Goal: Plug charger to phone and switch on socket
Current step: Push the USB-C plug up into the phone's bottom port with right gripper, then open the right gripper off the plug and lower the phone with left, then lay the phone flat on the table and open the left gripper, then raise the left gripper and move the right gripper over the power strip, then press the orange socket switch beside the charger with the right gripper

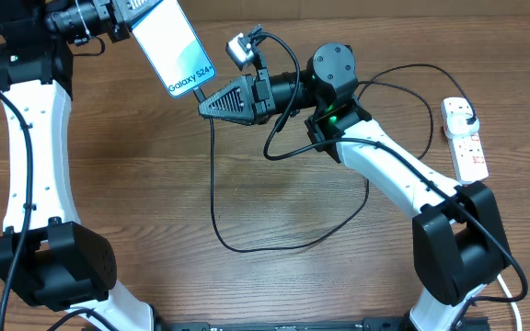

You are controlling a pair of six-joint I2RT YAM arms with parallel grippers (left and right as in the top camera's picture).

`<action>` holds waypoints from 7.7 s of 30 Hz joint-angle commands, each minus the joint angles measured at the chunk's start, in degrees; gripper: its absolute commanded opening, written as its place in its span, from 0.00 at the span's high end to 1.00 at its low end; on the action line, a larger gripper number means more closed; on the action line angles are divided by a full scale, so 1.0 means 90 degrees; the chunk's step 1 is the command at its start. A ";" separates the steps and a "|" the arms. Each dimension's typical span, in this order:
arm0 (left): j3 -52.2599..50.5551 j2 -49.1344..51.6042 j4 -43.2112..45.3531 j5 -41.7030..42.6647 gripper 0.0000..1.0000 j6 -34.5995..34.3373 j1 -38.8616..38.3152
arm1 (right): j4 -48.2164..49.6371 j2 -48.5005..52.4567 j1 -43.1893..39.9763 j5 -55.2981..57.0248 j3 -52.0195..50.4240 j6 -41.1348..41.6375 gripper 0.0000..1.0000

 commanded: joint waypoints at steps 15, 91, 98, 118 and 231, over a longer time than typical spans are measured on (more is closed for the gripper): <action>0.0085 -0.0070 -0.0010 0.1049 0.96 0.0362 -0.0529 | 0.0005 -0.0219 -0.0146 0.0648 0.0085 -0.0027 0.96; -0.0097 0.3551 -0.4966 -0.5712 0.92 0.3543 -0.2854 | -1.0443 -0.0221 -0.1477 0.6790 0.0389 -0.5343 0.00; -0.0097 0.3551 -0.4750 -0.6003 0.95 0.3538 -0.2854 | -1.0438 -0.0219 -0.1477 0.6790 0.0389 -0.5345 0.00; -0.0097 0.3551 -0.4680 -0.6020 0.59 0.3543 -0.2854 | -1.0433 -0.0219 -0.1477 0.6790 0.0386 -0.5343 0.00; 0.0274 -0.1630 -0.6373 -1.0661 0.00 0.4124 -0.3599 | -0.8682 -0.0168 -0.6470 0.5780 -0.0172 -0.8648 0.00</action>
